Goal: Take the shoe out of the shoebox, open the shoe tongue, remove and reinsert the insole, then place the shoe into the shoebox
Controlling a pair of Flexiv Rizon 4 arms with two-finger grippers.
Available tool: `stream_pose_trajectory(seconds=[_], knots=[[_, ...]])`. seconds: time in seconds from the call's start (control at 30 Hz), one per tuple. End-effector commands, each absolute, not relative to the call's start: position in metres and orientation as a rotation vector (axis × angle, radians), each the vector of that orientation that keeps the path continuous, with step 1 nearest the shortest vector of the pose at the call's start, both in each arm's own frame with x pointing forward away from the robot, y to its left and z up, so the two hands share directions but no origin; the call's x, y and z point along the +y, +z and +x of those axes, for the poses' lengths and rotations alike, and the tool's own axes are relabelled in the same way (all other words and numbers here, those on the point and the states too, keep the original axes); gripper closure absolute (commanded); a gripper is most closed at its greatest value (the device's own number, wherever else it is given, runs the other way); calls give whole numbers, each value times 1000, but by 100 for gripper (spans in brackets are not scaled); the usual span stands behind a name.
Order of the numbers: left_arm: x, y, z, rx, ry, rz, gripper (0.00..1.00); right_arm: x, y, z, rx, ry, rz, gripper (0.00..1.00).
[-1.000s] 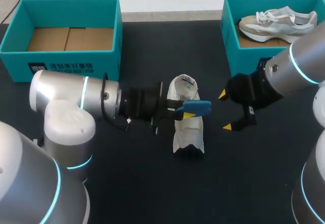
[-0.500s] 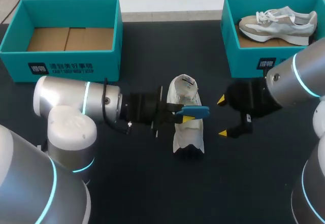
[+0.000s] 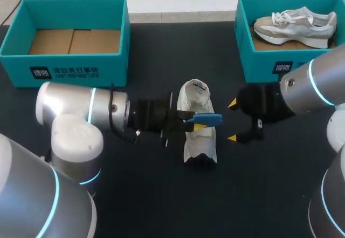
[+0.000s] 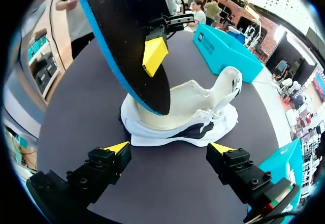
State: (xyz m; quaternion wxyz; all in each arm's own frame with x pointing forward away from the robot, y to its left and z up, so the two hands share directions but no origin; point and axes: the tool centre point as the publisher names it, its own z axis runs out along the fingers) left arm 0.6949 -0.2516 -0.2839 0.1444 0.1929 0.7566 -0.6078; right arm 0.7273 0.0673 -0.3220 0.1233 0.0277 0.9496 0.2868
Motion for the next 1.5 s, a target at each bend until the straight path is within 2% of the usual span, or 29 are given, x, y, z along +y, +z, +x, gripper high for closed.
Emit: stream_pose_trajectory(seconds=[0.03, 1.5], knots=[[-251, -285, 691, 2179, -1745, 548, 100, 80, -326, 731, 2768, 821, 89, 0], [-255, -296, 694, 2190, -1723, 517, 100, 89, -334, 742, 2776, 881, 23, 0]])
